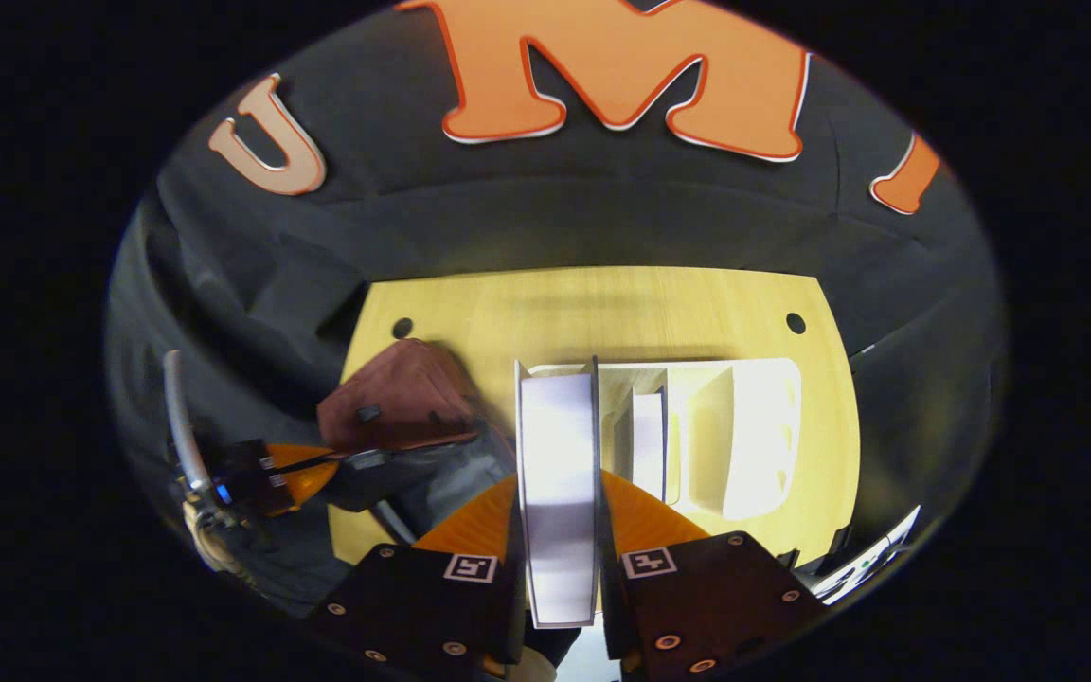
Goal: Open the schoolbag, grab two books from the bookshelf and put them into the schoolbag.
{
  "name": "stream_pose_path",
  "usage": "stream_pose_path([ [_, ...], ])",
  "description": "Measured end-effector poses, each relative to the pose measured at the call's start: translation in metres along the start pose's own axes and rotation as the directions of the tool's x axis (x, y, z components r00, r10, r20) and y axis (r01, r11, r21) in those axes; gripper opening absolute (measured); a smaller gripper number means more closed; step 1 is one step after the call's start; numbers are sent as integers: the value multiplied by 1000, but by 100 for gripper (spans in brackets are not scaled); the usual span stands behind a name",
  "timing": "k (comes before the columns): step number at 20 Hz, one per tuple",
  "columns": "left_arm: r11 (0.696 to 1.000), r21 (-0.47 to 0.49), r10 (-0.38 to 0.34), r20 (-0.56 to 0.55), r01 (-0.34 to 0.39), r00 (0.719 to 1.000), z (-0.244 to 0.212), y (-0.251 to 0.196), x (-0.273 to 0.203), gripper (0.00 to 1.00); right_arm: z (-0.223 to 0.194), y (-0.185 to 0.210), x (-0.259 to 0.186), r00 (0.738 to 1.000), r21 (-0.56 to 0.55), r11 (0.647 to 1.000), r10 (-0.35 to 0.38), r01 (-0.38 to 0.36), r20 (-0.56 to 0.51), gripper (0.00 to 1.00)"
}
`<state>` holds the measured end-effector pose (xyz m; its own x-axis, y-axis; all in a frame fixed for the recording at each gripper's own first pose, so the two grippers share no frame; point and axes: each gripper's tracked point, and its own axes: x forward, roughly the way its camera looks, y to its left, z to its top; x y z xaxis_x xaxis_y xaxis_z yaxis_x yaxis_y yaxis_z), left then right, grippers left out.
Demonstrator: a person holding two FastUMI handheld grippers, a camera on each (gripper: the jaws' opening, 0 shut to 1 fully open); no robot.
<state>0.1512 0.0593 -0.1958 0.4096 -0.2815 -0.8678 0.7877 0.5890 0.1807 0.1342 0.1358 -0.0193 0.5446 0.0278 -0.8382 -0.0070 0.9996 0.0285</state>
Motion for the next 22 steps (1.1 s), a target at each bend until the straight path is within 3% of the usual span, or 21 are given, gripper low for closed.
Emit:
stream_pose_path([
  [4, 1000, 4, -1, 15, 1, 1000, 3, -3, -7, 0, -28, -5, -58, 989, 53, 994, 85, -92, 120, 33],
  [8, 998, 49, 24, 11, -24, 1000, 9, -2, -16, 1, -68, -5, -69, 960, 192, 957, 174, -218, 220, 33],
  [12, 997, 76, 29, -2, -29, 1000, 13, -10, -18, 1, -111, 2, -31, 934, 320, 892, 241, -320, 262, 31],
  [18, 995, 91, 39, -24, -37, 999, 16, -18, -22, 0, -160, 33, 67, 890, 507, 731, 365, -457, 274, 31],
  [22, 995, 102, 22, -41, -18, 999, 18, -33, -29, 1, -161, 64, 121, 879, 521, 707, 375, -478, 296, 31],
])
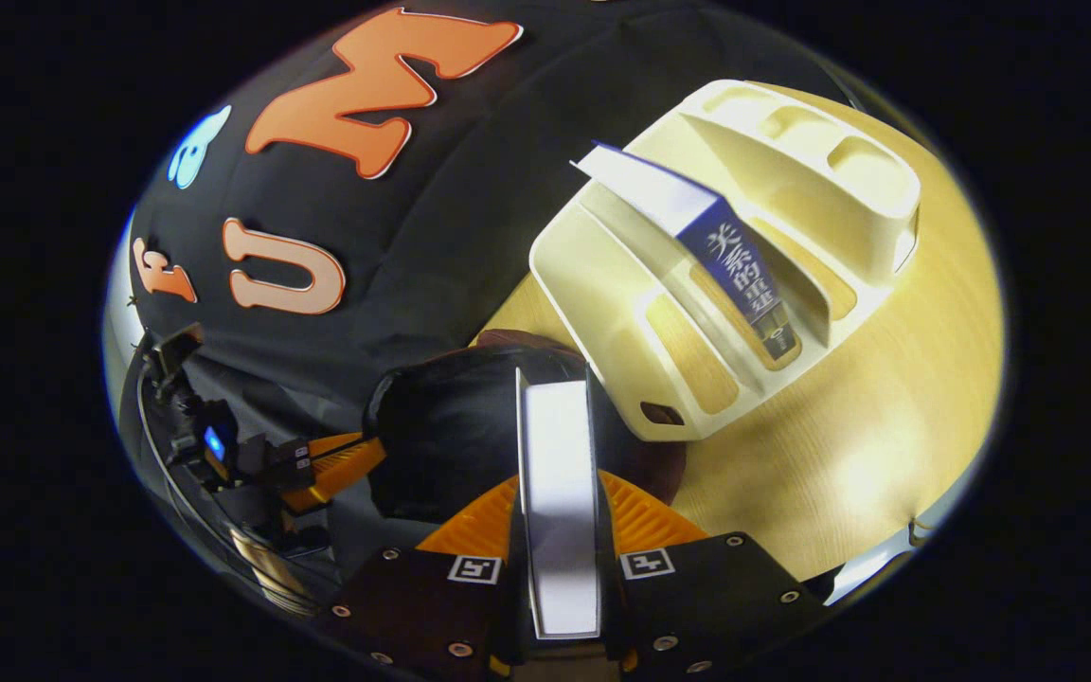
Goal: Open the schoolbag, grab two books from the bookshelf and put them into the schoolbag.
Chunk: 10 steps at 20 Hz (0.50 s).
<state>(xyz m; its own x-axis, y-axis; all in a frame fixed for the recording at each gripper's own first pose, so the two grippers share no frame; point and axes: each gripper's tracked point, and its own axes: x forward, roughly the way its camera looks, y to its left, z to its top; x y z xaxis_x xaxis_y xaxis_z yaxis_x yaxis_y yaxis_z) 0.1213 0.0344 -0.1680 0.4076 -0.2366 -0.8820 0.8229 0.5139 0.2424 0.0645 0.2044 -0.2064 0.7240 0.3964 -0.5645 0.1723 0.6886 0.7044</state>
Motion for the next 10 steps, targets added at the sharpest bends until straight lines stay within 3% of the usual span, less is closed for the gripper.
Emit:
stream_pose_path([
  [3, 1000, 8, 1, -15, -1, 1000, 1, -6, 0, 0, -4, 17, 38, 998, -7, 998, 60, -60, 23, 31],
  [10, 999, 48, 14, -21, -13, 1000, 8, -15, -6, 0, -6, 30, 98, 995, -3, 999, 33, -33, 95, 30],
])
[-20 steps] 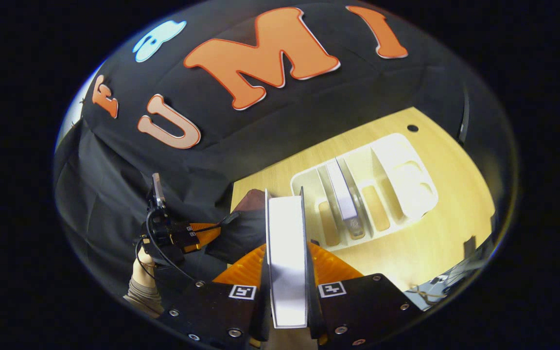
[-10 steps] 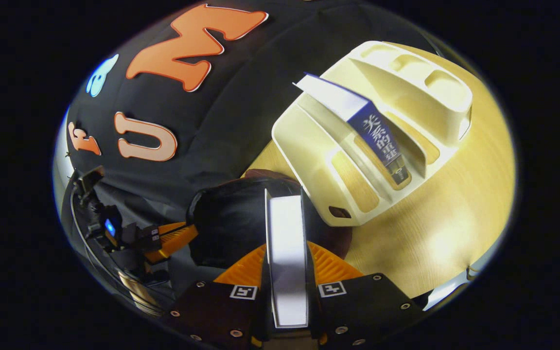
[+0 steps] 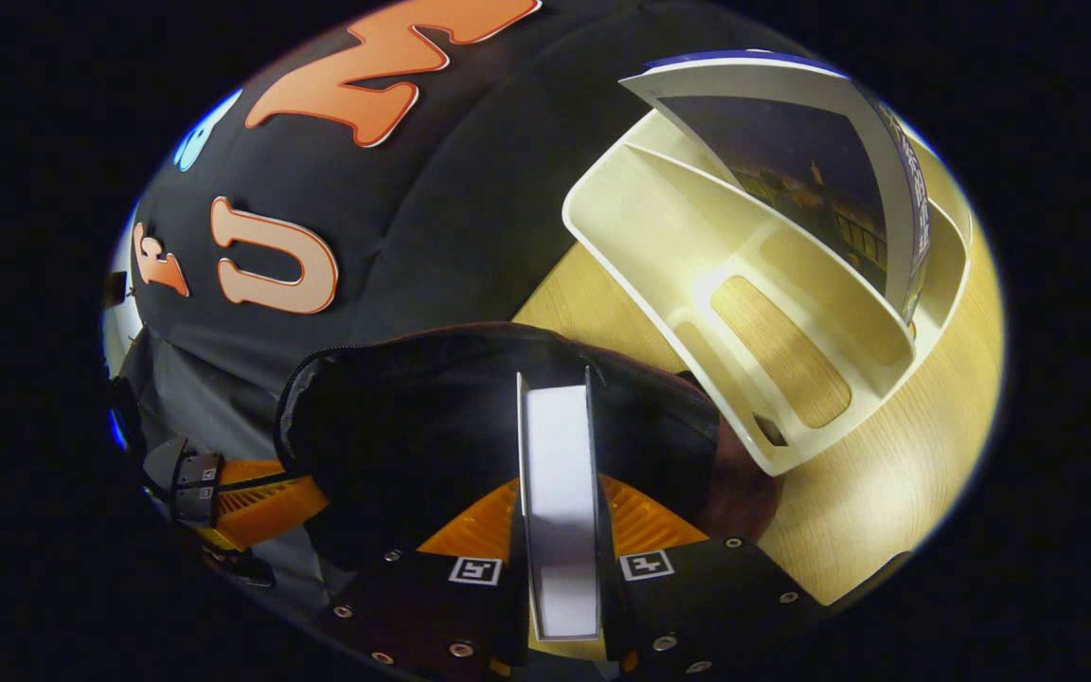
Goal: Open the schoolbag, grab two books from the bookshelf and put them into the schoolbag.
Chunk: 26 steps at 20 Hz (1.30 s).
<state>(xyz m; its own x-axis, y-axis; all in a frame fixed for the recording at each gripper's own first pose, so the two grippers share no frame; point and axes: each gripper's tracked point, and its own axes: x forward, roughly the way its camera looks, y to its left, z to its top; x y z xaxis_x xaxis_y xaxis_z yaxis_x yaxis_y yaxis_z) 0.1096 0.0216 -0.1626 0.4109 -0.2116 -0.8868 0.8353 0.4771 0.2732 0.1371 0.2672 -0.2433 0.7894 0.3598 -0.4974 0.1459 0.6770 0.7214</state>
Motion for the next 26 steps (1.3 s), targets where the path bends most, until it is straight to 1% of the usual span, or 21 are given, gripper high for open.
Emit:
stream_pose_path([
  [3, 1000, 17, 0, 2, 0, 1000, 3, -2, -1, 0, -2, 4, 11, 999, 5, 1000, -10, 10, 37, 30],
  [5, 1000, 25, -5, -6, 5, 1000, 1, -4, 0, 0, -7, 7, 19, 999, -18, 999, -27, 27, 33, 31],
  [7, 1000, -4, -15, -1, 15, 1000, 3, -4, 2, 0, -8, 7, 21, 997, -57, 997, -55, 58, 49, 33],
  [9, 1000, -1, -14, 8, 15, 1000, 5, -2, 2, 0, -11, 8, 24, 995, -103, 991, -81, 86, 54, 35],
  [11, 1000, 8, -24, 9, 24, 1000, 7, -7, 2, 0, -22, 12, 31, 995, -129, 987, -95, 99, 31, 36],
  [14, 1000, 16, -11, 1, 11, 1000, 1, -2, 1, 1, -29, 11, 33, 994, -139, 984, -111, 111, 9, 39],
  [15, 1000, 8, -8, -2, 8, 1000, 0, 0, 2, 1, -31, 9, 31, 993, -150, 981, -120, 119, -2, 29],
  [16, 1000, -3, -12, -7, 12, 1000, -4, 2, 5, 1, -33, 2, 29, 989, -170, 975, -148, 143, -11, 43],
  [17, 1000, -11, -20, -12, 20, 1000, -7, 2, 7, 1, -35, -2, 23, 985, -198, 967, -168, 159, -28, 46],
  [18, 1000, -16, -23, -13, 23, 1000, -11, 1, 8, 0, -40, -7, 24, 982, -227, 960, -181, 165, -49, 41],
  [19, 1000, -15, -24, -9, 24, 1000, -12, 3, 9, 0, -45, -10, 20, 978, -263, 950, -197, 171, -76, 77],
  [20, 1000, -15, -20, -5, 19, 1000, -11, 4, 8, 1, -45, -14, 16, 973, -296, 936, -219, 188, -75, 77],
  [21, 1000, -15, -15, 1, 15, 1000, -11, 6, 8, 1, -40, -18, 13, 968, -333, 919, -244, 212, -56, 82],
  [22, 1000, -19, -12, 6, 12, 1000, -13, 8, 9, 1, -34, -21, 9, 965, -361, 904, -259, 228, -37, 80],
  [23, 999, -29, -13, 12, 14, 1000, -14, 9, 9, 1, -27, -20, 5, 968, -381, 897, -249, 223, -18, 94],
  [26, 998, -51, -28, 25, 29, 999, -20, 7, 9, 0, 2, -11, -15, 973, -435, 873, -227, 221, 40, 94],
])
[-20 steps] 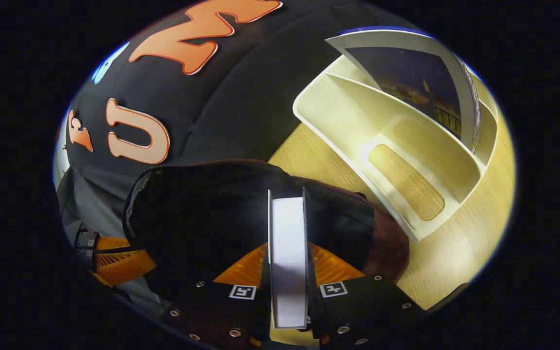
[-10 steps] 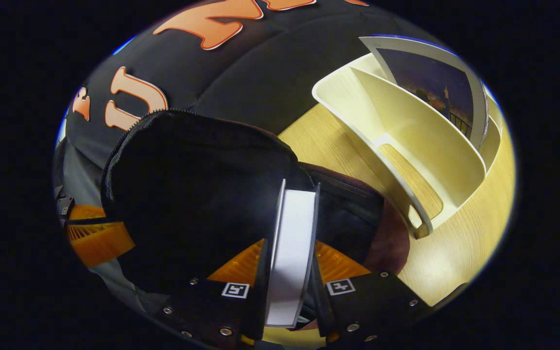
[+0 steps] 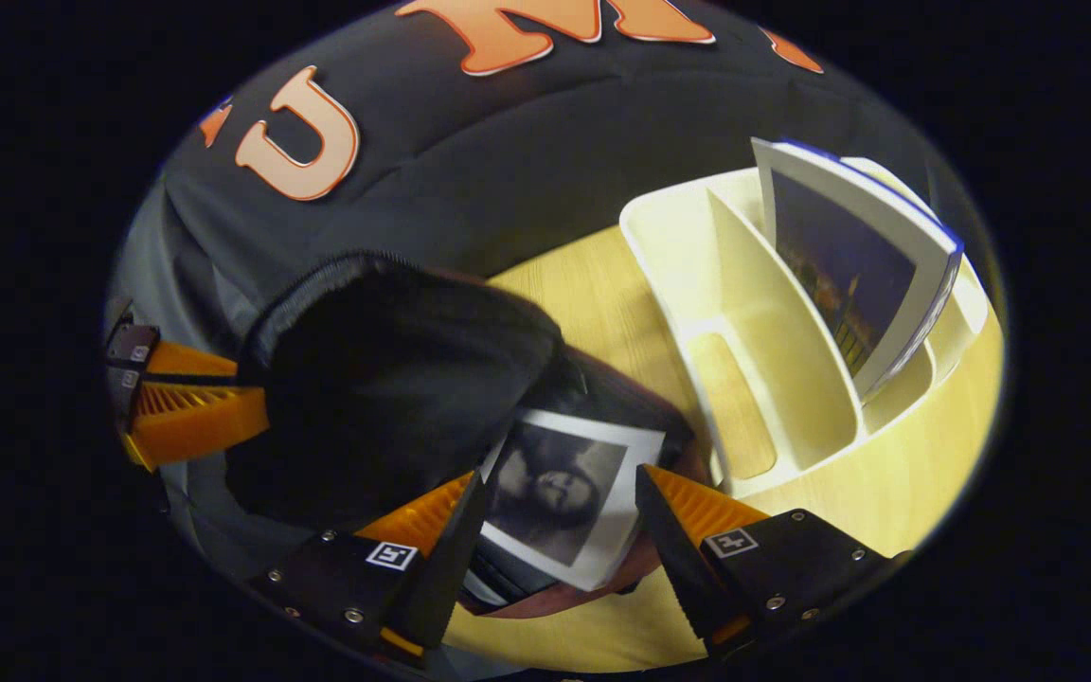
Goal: Open the schoolbag, grab two books from the bookshelf and put them into the schoolbag.
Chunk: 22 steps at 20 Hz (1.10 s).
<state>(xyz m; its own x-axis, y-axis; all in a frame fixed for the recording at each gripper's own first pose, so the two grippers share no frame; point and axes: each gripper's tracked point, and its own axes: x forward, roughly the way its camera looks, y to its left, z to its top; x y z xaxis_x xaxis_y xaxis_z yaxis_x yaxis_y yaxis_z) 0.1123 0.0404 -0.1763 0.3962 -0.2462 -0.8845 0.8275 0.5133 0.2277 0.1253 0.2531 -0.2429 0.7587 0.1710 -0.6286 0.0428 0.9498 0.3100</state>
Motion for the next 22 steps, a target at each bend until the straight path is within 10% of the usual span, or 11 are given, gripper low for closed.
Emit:
stream_pose_path([
  [12, 999, 29, -32, 34, 31, 999, -17, -7, 17, 1, 116, -72, -144, 987, -270, 950, -139, 156, 80, 94],
  [22, 998, 12, -67, 51, 66, 996, -24, -12, 17, 0, 172, -115, -114, 932, -386, 891, -323, 240, -166, 94],
])
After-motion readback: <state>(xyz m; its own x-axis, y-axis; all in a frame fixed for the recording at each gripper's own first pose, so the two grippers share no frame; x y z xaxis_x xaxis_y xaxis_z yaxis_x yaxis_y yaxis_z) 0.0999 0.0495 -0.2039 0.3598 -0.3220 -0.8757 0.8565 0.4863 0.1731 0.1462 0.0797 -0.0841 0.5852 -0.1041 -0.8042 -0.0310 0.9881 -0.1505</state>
